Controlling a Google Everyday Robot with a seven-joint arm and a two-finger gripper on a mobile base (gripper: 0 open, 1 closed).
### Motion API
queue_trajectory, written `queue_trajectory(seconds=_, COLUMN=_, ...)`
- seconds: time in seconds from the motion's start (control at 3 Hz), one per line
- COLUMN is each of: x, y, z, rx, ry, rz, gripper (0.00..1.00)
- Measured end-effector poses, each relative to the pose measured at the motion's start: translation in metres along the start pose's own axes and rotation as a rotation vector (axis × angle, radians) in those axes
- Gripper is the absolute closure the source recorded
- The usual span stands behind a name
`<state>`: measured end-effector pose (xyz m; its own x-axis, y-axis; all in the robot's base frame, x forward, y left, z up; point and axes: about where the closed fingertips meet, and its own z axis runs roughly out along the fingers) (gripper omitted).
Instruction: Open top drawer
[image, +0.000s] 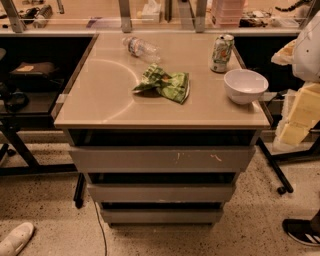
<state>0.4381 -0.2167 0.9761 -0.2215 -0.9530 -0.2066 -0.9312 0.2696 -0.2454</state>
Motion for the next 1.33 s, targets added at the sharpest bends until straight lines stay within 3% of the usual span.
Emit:
queue_trajectory(seconds=0.33, x=-0.001, y=0.000, z=-0.002, rx=0.017, ry=0.007, rz=-0.002, gripper=0.00)
queue_trajectory(seconds=0.67, x=0.009, y=0.013, z=0.021, rx=-0.007, ry=-0.006, rz=-0.014, gripper=0.00)
queue_trajectory(seconds=1.33, x=0.042, y=0.054, z=0.114, rx=-0.060, ry=-0.112, rz=-0.077, gripper=0.00)
